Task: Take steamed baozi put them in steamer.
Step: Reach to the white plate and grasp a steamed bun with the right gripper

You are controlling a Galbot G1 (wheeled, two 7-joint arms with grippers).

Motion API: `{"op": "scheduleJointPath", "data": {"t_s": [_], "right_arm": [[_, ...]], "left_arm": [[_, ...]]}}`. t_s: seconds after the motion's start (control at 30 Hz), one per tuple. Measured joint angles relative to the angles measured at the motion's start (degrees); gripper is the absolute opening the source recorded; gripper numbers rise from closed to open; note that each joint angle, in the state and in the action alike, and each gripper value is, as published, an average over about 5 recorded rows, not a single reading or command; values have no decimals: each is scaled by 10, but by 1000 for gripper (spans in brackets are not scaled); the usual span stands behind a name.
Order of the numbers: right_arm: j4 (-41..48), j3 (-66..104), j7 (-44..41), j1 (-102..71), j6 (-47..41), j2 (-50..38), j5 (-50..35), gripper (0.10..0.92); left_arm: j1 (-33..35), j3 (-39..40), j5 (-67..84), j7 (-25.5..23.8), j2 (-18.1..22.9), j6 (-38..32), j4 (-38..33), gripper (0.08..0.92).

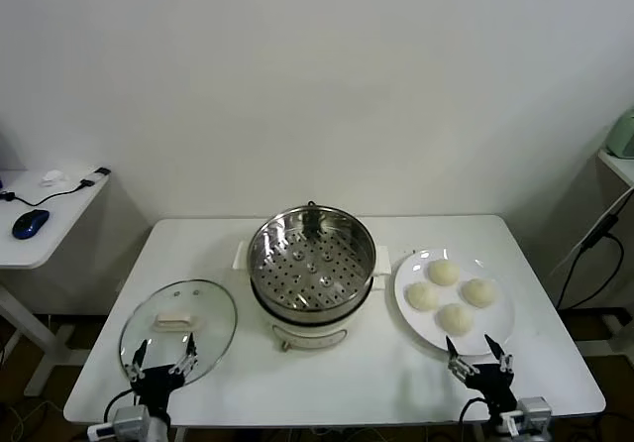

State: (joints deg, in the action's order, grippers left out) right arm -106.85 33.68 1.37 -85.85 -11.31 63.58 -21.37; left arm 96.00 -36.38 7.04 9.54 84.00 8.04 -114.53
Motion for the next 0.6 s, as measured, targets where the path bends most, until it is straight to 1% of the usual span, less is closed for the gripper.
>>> {"op": "scheduleJointPath", "data": {"t_s": [0.17, 0.3, 0.43, 0.6], "right_arm": [[43, -29, -27, 98, -37, -50, 8, 823], [99, -88, -86, 212, -61, -111, 22, 823], [163, -178, -192, 335, -56, -180, 50, 823], [256, -326, -367, 502, 8, -244, 100, 823]], "left_arm": [[-2, 1, 3, 0, -3, -1, 1, 823], [-2, 1, 7, 1, -4, -4, 3, 823], [0, 2, 11, 2, -4, -8, 5, 823], [1, 3, 11, 2, -4, -13, 8, 823]]}}
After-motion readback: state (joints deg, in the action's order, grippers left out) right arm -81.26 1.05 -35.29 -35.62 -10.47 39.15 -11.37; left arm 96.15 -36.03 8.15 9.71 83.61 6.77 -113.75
